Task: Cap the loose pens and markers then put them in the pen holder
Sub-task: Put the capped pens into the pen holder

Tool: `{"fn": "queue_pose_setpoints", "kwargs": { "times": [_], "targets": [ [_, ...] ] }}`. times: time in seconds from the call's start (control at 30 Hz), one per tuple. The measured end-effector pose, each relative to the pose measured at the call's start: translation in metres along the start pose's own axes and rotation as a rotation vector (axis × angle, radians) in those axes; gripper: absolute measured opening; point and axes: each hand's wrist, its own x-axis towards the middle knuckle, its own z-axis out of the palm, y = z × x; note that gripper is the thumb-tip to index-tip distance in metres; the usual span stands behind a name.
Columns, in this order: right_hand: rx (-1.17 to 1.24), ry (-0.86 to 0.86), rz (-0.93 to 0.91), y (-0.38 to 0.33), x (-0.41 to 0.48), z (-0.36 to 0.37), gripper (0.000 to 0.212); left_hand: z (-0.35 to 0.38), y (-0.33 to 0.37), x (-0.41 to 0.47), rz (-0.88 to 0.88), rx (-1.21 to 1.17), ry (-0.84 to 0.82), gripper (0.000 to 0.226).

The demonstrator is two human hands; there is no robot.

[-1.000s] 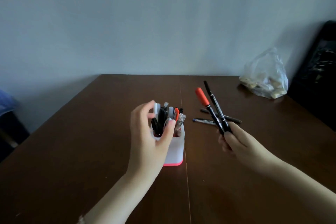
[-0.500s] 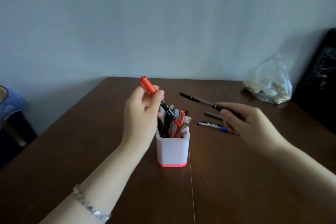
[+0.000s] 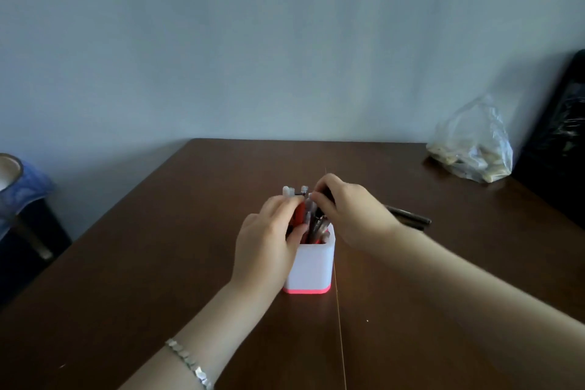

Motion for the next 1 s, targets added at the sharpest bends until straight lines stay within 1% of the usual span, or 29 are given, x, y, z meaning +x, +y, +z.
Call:
{"fn": "queue_pose_setpoints", "kwargs": {
  "times": [0.07,0.1,0.17,0.2,0.23,0.27,0.3,0.37,0.4,0.43,0.47,0.53,0.6,0.67,0.77,0.83,0.93,1.0],
  "targets": [
    [0.038,0.188,-0.042,0.005,-0.003,0.016,0.016,0.005,-0.001,-0.003,0.034,0.164,0.064,0.035],
    [0.042,0.268,-0.073,0.007,-0.004,0.022,0.019,0.006,-0.001,-0.005,0.038,0.226,0.091,0.035],
    [0.009,0.338,-0.138,0.010,-0.009,0.031,0.033,0.009,-0.001,-0.006,0.053,0.266,0.138,0.035],
    [-0.003,0.330,-0.150,0.012,-0.010,0.033,0.038,0.011,-0.002,-0.007,0.050,0.231,0.155,0.036],
    [0.005,0.298,-0.140,0.016,-0.011,0.032,0.038,0.013,-0.003,-0.007,0.027,0.152,0.154,0.040],
    [0.021,0.249,-0.132,0.021,-0.013,0.028,0.033,0.015,-0.003,-0.007,-0.023,0.039,0.120,0.048],
    [0.045,0.225,-0.127,0.028,-0.014,0.022,0.029,0.016,-0.002,-0.007,-0.097,-0.090,0.062,0.061],
    [0.082,0.250,-0.093,0.051,-0.016,0.009,0.026,0.021,-0.003,-0.006,-0.296,-0.382,-0.060,0.085],
    [0.071,0.260,-0.044,0.067,-0.016,0.003,0.025,0.023,-0.003,-0.005,-0.403,-0.510,-0.104,0.091],
    [0.027,0.241,0.039,0.086,-0.015,-0.002,0.026,0.025,-0.005,-0.004,-0.470,-0.615,-0.134,0.092],
    [-0.043,0.190,0.149,0.104,-0.014,-0.005,0.030,0.026,-0.006,-0.003,-0.486,-0.685,-0.147,0.089],
    [-0.175,0.030,0.339,0.138,-0.013,-0.008,0.041,0.029,-0.008,-0.004,-0.458,-0.732,-0.182,0.071],
    [-0.247,-0.131,0.389,0.159,-0.012,-0.005,0.048,0.032,-0.011,-0.005,-0.434,-0.705,-0.213,0.058],
    [-0.321,-0.223,0.372,0.171,-0.010,0.005,0.047,0.036,-0.015,-0.005,-0.416,-0.670,-0.214,0.063],
    [-0.459,-0.218,0.327,0.177,-0.006,0.018,0.040,0.041,-0.020,-0.003,-0.420,-0.646,-0.208,0.074],
    [-0.512,-0.225,0.381,0.177,-0.001,0.021,0.041,0.042,-0.021,-0.003,-0.423,-0.632,-0.207,0.077],
    [-0.517,-0.288,0.497,0.174,0.004,0.021,0.046,0.042,-0.023,-0.005,-0.411,-0.626,-0.205,0.085],
    [-0.548,-0.325,0.478,0.171,0.002,0.022,0.045,0.042,-0.023,-0.006,-0.403,-0.632,-0.210,0.085]
  ]
}}
